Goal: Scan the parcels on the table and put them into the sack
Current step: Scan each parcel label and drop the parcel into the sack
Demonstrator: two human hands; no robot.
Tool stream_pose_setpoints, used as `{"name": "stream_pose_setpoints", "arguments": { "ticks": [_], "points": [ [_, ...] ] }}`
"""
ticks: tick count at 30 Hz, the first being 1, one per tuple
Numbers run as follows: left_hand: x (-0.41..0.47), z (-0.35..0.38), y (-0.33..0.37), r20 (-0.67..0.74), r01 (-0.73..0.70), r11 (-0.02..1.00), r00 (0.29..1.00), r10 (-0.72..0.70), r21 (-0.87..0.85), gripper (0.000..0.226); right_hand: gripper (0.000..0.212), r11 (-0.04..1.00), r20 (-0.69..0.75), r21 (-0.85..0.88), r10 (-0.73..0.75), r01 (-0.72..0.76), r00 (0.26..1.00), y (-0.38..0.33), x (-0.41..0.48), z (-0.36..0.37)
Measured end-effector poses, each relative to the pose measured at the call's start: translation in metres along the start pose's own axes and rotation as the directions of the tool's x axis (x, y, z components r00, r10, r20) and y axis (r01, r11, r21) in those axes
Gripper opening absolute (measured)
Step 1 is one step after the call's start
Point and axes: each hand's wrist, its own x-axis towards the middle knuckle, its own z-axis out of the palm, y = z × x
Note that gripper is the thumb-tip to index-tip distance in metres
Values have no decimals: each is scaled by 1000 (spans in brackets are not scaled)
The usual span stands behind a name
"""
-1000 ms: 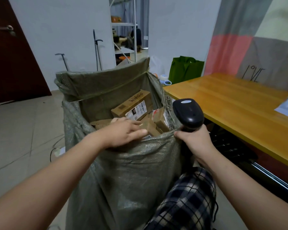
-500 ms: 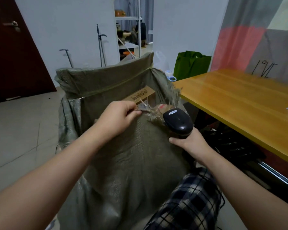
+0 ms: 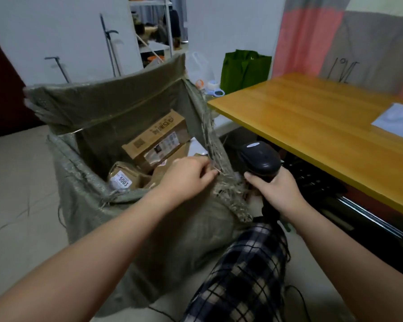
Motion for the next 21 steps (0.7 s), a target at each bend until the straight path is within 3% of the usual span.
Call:
{"name": "stream_pose_setpoints", "arguments": {
  "ticks": [6,8,11,16,21],
  "points": [
    [68,29,83,-56,-195,973,980,189,-126,22,23,992,-245,-24,111,-120,963,-2,-2,-89],
    [92,37,116,-55,-270,950,963,264,-160,20,10,987,-269,-115,81,-116,960,-4,-5,-122],
    [124,52,163,-3,-364,910,929,370,-198,11,15,951,-296,-271,62,-146,953,-8,-13,-164],
    [157,84,216,93,-371,858,900,427,-355,11,14,963,-465,-139,144,-232,874,10,-18,-209],
    [192,112,245,80,-424,838,876,476,-344,12,16,955,-664,-33,200,-295,720,19,-6,-245]
  ]
}}
